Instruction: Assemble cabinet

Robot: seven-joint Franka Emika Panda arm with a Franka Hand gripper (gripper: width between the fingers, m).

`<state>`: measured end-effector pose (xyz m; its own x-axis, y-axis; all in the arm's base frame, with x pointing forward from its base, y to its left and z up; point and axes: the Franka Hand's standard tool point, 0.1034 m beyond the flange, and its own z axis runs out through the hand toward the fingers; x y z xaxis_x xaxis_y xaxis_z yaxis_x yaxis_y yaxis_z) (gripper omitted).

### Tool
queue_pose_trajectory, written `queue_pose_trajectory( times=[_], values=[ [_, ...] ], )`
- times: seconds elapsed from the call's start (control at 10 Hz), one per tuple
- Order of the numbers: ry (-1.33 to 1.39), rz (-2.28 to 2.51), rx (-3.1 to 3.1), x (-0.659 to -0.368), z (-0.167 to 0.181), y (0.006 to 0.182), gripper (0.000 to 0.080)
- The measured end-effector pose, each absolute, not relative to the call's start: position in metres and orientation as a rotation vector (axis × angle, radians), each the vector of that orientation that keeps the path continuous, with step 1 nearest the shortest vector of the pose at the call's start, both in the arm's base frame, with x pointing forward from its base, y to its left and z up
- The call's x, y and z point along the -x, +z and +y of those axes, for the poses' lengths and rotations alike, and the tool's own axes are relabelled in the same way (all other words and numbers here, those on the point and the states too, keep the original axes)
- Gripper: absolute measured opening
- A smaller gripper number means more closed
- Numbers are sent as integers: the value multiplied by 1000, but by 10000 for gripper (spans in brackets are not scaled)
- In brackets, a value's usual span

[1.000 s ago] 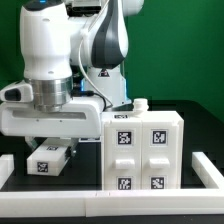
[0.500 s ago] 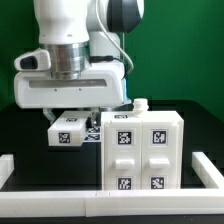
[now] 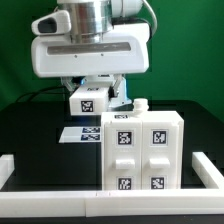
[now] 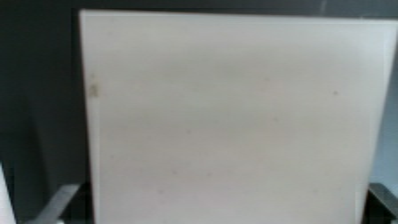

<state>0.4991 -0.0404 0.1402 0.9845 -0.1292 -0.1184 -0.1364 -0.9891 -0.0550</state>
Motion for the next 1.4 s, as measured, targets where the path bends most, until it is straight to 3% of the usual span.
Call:
queue_pose_trajectory(
  times=[0.5, 0.7, 1.0, 1.2, 1.4],
  values=[
    [195, 193, 3064, -497, -41, 136, 560],
    [187, 169, 3057, -515, -40, 154, 560],
    [134, 168, 3065, -537, -19, 166, 560],
    [139, 58, 3073, -558, -5, 166, 560],
    [146, 65, 3072, -554, -7, 164, 560]
  ],
)
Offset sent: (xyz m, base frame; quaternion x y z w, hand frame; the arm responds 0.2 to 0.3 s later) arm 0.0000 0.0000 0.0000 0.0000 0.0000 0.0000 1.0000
